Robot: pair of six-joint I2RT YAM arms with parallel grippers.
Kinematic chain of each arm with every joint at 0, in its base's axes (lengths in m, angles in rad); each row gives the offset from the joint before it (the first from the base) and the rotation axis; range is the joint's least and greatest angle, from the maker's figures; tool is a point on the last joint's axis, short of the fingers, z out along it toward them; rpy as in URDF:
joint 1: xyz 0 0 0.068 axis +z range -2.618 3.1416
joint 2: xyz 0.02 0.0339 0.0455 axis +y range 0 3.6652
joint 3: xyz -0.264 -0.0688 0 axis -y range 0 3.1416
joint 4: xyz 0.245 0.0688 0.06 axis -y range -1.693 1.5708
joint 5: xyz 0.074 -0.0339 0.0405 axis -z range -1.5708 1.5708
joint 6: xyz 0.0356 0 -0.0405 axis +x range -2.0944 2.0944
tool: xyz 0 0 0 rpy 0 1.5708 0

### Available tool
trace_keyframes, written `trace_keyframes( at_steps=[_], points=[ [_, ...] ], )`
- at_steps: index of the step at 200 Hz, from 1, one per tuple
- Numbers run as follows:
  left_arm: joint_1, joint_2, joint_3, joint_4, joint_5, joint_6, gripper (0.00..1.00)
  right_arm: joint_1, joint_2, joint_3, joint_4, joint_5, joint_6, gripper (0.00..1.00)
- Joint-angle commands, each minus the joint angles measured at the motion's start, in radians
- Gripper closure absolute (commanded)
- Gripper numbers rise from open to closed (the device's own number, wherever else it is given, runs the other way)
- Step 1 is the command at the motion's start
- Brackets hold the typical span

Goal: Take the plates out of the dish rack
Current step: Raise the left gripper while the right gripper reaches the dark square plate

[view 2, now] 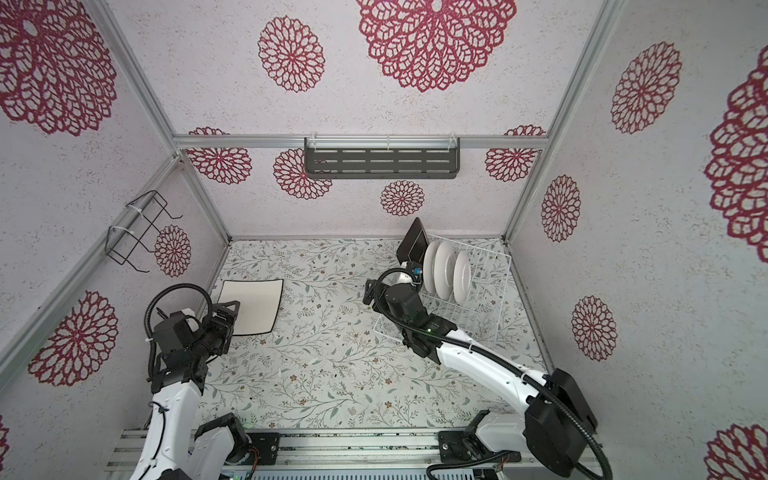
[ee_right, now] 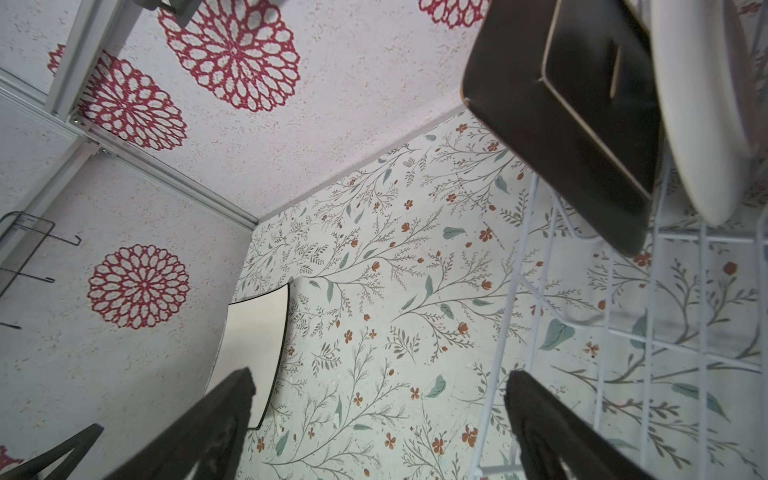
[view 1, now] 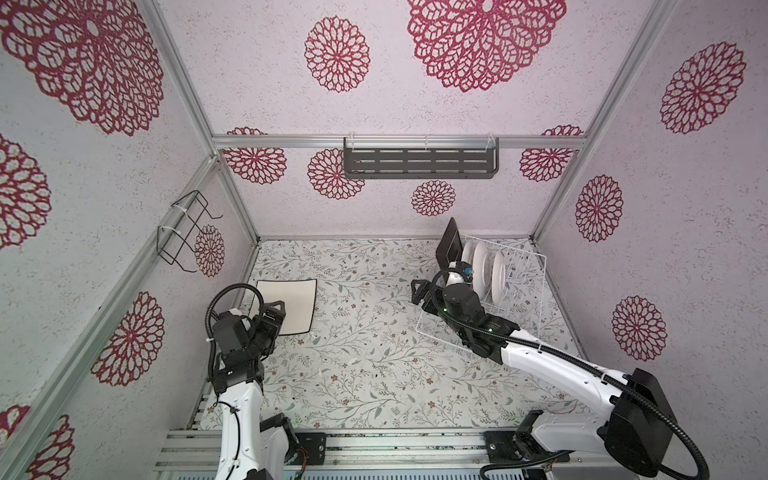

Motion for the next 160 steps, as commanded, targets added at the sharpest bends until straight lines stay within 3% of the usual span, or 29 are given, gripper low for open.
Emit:
trace_keyframes(
  at_steps=[1,80,124,160],
  points=[
    [-0.060,-0.029,0.003,0.011,-0.030,0.006,0.03,0.003,0.016,0.062,-0.107,0.088,-0.054,0.03],
    [-0.244,0.005,-0.063,0.167,-0.096,-0.045,0.03,0.003,0.121,0.236,-0.351,0.313,-0.094,0.01],
    [-0.249,0.006,-0.047,0.136,-0.082,-0.010,0.03,0.003,0.201,0.354,-0.538,0.477,-0.058,0.01],
    [-0.260,-0.015,-0.055,0.139,-0.101,-0.024,0.03,0.003,0.268,0.433,-0.602,0.509,-0.090,0.01]
  ],
)
